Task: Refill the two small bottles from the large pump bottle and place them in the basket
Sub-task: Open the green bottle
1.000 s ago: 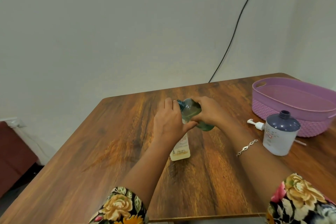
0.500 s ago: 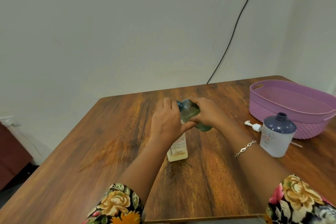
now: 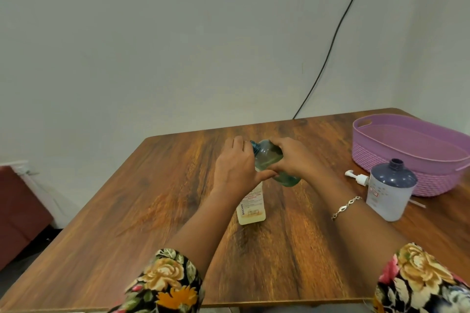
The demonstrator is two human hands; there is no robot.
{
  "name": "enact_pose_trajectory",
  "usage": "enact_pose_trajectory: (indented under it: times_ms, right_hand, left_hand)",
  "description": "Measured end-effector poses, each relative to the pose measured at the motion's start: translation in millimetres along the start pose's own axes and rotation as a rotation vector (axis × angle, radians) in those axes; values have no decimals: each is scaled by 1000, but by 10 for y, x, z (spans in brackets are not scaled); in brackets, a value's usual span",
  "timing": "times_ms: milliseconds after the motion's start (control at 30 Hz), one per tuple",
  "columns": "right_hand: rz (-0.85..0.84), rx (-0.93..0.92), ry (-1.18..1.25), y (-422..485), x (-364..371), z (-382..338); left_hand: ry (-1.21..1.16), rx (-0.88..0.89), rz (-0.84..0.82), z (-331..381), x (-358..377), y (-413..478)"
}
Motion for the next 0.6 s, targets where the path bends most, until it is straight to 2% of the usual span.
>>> enact_pose_trajectory:
  times_ms: [133, 300, 400, 600]
  right_hand:
    - [26, -21, -20, 4, -33, -23]
    - [-9, 11, -14, 12, 30, 25]
    - [-25, 15, -19, 17, 8, 16]
    - [20, -18, -25, 23, -34, -8]
  left_hand:
    - [-4, -3, -33, -30, -12, 47]
    - [-19, -43, 26, 21, 54, -50]
    - [-40, -62, 6, 9, 60, -59]
    - [-67, -56, -1, -18, 12, -3]
Point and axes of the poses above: each hand's wrist, its own y-axis towards the middle knuckle, its own x-axis out of the palm, z = x × y, the point moved 3 cm from there along y, towards the middle knuckle, and after that the axes turned 3 degrees about -z, right-handed, at the moved point
